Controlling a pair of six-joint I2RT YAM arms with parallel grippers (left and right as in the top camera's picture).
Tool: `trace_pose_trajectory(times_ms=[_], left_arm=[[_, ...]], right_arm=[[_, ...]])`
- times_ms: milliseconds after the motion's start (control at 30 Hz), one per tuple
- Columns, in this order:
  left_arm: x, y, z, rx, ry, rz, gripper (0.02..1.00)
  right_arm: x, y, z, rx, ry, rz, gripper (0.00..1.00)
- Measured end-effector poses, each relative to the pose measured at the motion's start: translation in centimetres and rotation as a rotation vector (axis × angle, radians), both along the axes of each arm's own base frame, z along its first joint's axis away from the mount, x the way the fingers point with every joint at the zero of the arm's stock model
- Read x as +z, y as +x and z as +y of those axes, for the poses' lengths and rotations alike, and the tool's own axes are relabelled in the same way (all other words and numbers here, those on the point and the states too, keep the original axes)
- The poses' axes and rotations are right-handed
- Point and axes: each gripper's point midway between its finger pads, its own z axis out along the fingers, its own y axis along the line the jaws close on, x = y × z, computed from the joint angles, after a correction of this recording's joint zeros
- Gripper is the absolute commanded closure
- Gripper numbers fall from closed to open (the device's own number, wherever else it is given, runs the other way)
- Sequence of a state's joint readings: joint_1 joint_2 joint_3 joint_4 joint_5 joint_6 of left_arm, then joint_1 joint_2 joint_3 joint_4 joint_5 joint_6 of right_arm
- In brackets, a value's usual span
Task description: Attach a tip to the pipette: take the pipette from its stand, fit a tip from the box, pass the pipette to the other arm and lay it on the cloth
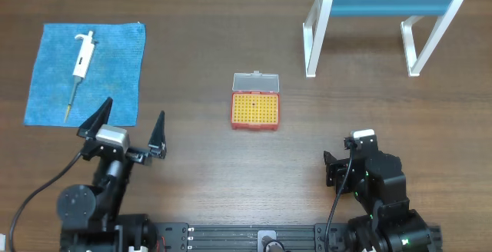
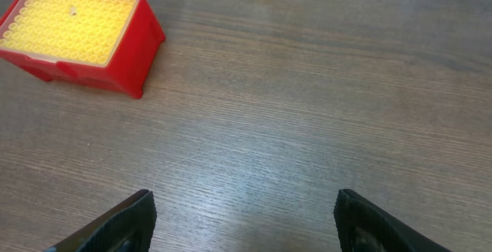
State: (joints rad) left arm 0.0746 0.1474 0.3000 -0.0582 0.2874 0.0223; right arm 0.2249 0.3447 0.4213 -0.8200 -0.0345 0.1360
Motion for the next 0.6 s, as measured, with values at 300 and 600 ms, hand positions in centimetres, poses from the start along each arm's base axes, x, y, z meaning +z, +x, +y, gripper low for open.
trace_pose_trajectory(times_ms=[300, 600], left_arm=[[-7.9, 1.1, 2.2, 0.12, -0.076, 0.085, 0.02], [-11.2, 1.3, 2.3, 0.13, -0.094, 0.174, 0.02]], right_arm=[[0.0, 0.0, 0.0, 0.0, 0.0, 0.0, 0.237], [0.0, 0.0, 0.0, 0.0, 0.0, 0.0, 0.242]])
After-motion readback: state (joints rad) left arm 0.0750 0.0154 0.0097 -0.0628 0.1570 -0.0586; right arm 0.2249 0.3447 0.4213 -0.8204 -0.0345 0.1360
